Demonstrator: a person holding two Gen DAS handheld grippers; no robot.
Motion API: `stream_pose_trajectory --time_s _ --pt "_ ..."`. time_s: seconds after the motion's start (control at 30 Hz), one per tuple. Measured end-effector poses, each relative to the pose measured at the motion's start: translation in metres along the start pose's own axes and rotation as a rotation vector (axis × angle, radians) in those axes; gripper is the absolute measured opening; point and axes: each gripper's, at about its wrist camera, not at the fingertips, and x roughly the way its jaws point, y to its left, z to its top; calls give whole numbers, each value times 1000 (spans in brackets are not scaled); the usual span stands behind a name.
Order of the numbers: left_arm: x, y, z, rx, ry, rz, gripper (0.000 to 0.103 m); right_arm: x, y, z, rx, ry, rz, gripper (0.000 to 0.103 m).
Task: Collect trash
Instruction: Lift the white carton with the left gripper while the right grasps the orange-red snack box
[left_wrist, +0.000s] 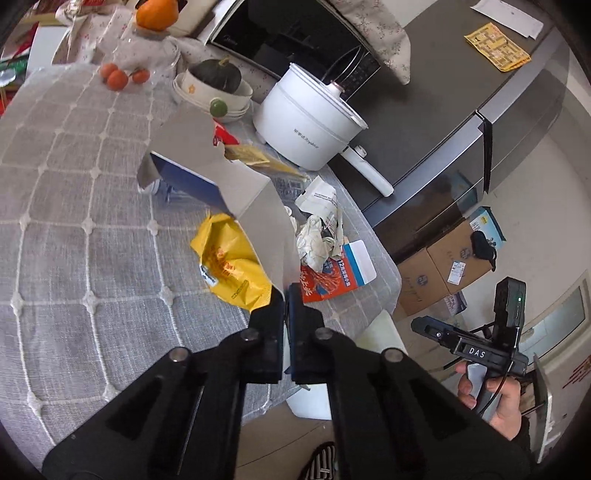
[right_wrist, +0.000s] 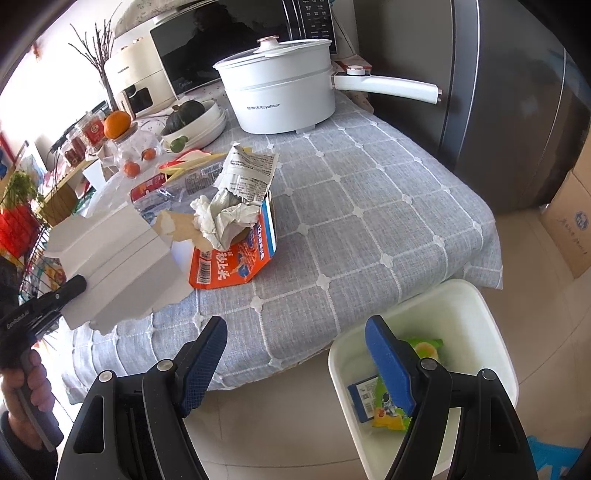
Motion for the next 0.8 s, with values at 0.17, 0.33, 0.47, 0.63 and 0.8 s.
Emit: stream_pose_trajectory --time_s 0.17,0.33,0.47,0.63,0.8 --pt "-22 -12 2 114 -34 81 2 -1 -3 3 27 -10 22 79" --pt "-38 -10 -2 146 -50 129 2 -1 -5 9 53 -25 31 79" --pt "-48 -9 -4 171 -73 185 2 6 -8 17 93 -34 60 79" --pt "-55 -4 -5 165 -86 199 2 34 -3 32 111 -29 77 78" --pt "-60 -3 -7 160 -98 213 2 73 5 45 110 -18 99 66"
